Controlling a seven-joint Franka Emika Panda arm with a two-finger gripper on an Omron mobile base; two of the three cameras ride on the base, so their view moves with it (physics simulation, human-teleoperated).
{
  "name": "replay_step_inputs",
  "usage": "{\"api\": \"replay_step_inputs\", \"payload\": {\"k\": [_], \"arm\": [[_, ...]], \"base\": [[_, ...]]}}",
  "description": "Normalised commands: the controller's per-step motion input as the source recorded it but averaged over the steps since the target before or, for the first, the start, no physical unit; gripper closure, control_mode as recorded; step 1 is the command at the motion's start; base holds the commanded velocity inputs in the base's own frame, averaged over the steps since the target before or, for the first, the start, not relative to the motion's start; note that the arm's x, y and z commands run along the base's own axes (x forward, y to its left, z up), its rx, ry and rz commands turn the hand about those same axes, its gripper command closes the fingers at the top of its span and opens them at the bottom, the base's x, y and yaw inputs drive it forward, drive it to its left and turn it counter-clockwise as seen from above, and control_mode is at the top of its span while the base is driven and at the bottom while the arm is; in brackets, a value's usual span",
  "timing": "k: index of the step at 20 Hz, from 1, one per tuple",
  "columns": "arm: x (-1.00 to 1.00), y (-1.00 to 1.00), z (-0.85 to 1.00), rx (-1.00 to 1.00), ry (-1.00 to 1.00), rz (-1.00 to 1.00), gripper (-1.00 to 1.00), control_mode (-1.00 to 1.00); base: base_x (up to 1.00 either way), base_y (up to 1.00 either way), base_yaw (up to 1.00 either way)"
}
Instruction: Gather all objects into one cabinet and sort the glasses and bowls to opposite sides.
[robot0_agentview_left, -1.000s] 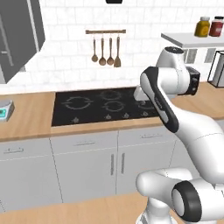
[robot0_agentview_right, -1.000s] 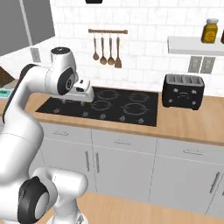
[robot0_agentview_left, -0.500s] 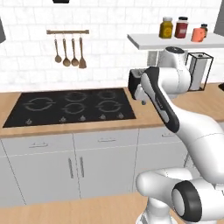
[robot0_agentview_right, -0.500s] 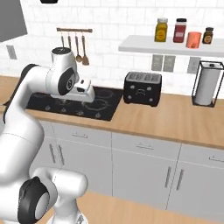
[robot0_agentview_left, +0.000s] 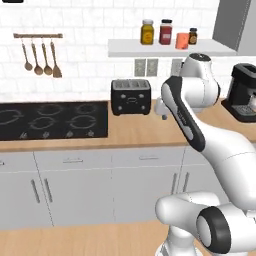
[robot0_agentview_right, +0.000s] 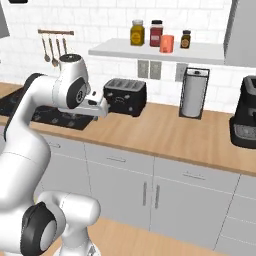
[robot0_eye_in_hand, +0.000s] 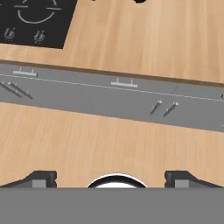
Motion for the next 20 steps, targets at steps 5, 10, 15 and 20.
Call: {"api": "replay_step_inputs", "payload": {"k": [5, 10, 15, 20], "arm": [[0.00, 0.00, 0.00, 0.00, 0.00, 0.00, -1.00, 1.00], [0.00, 0.00, 0.00, 0.00, 0.00, 0.00, -1.00, 1.00], [0.00, 0.00, 0.00, 0.00, 0.00, 0.00, -1.00, 1.00], [0.00, 0.00, 0.00, 0.00, 0.00, 0.00, -1.00, 1.00]], "base": [[0.33, -1.00, 0.04], [1.00, -0.59, 0.00], [1.00, -0.08, -0.01], [1.00, 0.00, 0.00]]}}
